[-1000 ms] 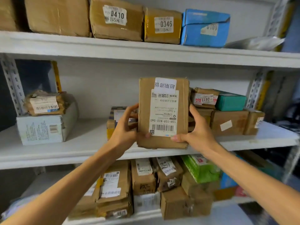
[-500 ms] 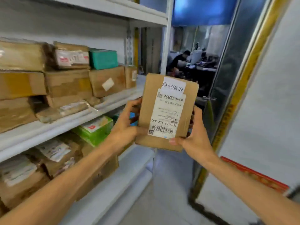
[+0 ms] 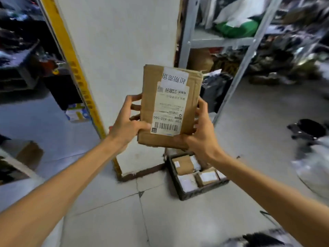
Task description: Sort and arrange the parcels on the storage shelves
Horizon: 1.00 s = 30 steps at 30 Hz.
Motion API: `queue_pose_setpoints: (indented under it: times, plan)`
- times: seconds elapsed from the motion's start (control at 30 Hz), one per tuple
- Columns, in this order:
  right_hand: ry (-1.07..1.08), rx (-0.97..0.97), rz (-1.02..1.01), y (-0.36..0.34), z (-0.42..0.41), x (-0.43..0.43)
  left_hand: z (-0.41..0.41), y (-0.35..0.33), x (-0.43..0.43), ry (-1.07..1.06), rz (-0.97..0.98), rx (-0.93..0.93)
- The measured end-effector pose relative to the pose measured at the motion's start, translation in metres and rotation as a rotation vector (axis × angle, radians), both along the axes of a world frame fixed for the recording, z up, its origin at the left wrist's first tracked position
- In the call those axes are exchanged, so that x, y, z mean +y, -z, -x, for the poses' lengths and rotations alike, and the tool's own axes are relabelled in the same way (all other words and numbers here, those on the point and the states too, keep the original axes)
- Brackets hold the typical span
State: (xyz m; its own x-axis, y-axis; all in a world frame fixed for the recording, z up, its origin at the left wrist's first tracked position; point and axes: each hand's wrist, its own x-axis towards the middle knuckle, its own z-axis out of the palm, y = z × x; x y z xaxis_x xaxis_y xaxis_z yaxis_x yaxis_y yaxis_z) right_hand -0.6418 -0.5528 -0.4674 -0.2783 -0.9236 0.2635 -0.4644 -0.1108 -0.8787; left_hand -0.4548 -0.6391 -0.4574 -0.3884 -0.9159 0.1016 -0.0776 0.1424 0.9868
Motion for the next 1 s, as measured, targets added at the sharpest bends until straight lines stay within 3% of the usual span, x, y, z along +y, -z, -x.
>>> queue_pose_setpoints:
  times: [0.27, 0.6, 0.8, 1.0]
  plan:
    - [0.316, -0.042, -0.034, 0.036, 0.125, 0.005, 0.165, 0.034, -0.051, 0.337, -0.095, -0.021]
    - [0.698, -0.189, -0.084, 0.099, 0.215, -0.020, 0.315, 0.097, -0.116, 0.664, -0.153, -0.132]
    - [0.907, -0.327, -0.173, 0.166, 0.259, -0.079, 0.404, 0.169, -0.193, 0.878, -0.221, -0.266]
    - [1.015, -0.457, -0.295, 0.256, 0.283, -0.150, 0.450, 0.258, -0.255, 0.890, -0.298, -0.398]
